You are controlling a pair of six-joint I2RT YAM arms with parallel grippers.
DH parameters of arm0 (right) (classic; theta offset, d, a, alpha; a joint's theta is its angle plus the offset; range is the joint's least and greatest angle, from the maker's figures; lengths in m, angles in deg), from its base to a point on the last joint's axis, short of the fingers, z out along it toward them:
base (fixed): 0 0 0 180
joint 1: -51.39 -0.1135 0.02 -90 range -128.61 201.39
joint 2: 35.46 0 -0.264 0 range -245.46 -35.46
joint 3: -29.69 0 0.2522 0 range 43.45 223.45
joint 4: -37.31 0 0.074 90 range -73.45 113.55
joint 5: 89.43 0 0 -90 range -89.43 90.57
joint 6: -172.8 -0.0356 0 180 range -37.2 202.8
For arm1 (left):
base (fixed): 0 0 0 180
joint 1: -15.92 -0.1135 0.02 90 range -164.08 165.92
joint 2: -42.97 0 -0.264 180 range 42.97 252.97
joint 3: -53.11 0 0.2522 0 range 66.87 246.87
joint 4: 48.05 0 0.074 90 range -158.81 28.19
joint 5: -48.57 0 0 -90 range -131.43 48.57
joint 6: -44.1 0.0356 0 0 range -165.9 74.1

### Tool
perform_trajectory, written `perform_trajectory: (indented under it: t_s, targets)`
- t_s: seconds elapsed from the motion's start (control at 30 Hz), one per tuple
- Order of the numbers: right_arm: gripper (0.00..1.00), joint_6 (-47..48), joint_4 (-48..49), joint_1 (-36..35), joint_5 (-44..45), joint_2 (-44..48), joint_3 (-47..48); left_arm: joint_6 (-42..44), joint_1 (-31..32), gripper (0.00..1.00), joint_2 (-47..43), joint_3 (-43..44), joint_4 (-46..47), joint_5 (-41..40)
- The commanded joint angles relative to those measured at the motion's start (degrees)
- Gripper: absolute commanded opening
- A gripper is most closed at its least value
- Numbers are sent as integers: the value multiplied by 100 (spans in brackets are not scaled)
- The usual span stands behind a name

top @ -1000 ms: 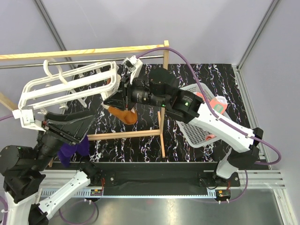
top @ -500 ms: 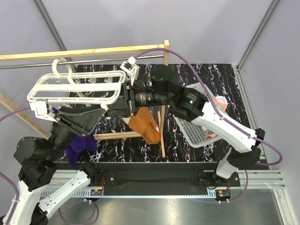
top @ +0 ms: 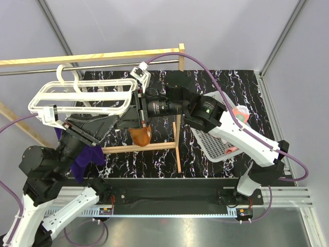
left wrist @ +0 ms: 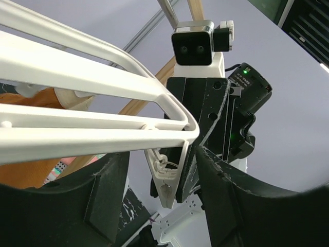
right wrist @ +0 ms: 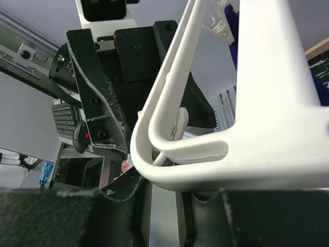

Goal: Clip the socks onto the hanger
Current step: Open the clamp at the hanger, then pick up the sock from the bin.

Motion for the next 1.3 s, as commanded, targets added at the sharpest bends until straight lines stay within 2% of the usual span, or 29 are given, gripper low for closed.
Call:
perform_trajectory:
  t_s: [0.0, 0.07, 0.17, 0.23, 0.27, 0.33, 0.37, 0.47, 0.53, 0.67, 0.83, 0.93, 0.97, 1.07, 1.13, 1.17, 1.23, 1.27]
  targets:
    - [1, -131, -10, 21, -379, -40, 119, -105, -16, 56, 118, 9, 302, -44]
    - [1, -113, 8, 21, -388, -31, 102, -123, -16, 52, 118, 9, 302, -132]
    - [1, -113, 43, 29, -397, -5, 40, -140, -16, 39, 83, 9, 276, -367]
    - [2, -104, 34, 38, -388, 13, -4, -149, -16, 28, 47, -17, 285, -527]
    - [6, -87, 25, 56, -353, 21, -21, -141, -25, 18, 39, -17, 302, -562]
    - [25, -34, -123, 64, -222, 48, -57, -105, -25, 0, 47, 1, 241, -694]
    - [47, 79, -237, 56, 49, 57, -48, -97, -16, 0, 47, 18, 197, -729]
    - [70, 351, -703, 47, 628, 188, -126, -61, -16, 0, 47, 9, 39, -852]
    - [74, 458, -915, 47, 903, 416, -433, -27, -16, 0, 21, -60, -32, -923]
    - [77, 756, -1161, 38, 1692, 1013, -1294, 140, -16, 0, 30, -114, -172, -993]
    - [74, 942, -1820, 38, 2931, 2305, -2858, 526, -16, 0, 12, -184, -400, -985]
    - [74, 627, -2442, 47, 4704, 3026, -3816, 729, -25, 0, -93, -280, -550, -1072]
    - [74, 181, -2897, 38, 5814, 3158, -4192, 773, -16, 0, -119, -342, -585, -1081]
    - [73, -760, -3401, 161, 7340, 3475, -4835, 870, -16, 0, -242, -447, -620, -1125]
    - [72, -939, -3403, 441, 7592, 3590, -5091, 905, -16, 0, -269, -526, -629, -1117]
    - [71, -783, -3272, 1069, 7436, 3607, -5328, 923, -16, 0, -260, -535, -647, -1099]
    - [71, -283, -2535, 1932, 6840, 3590, -5575, 1002, -25, 0, -243, -527, -699, -1073]
    - [71, 225, -2010, 2633, 6123, 3538, -5715, 1011, -16, 0, -234, -509, -778, -1073]
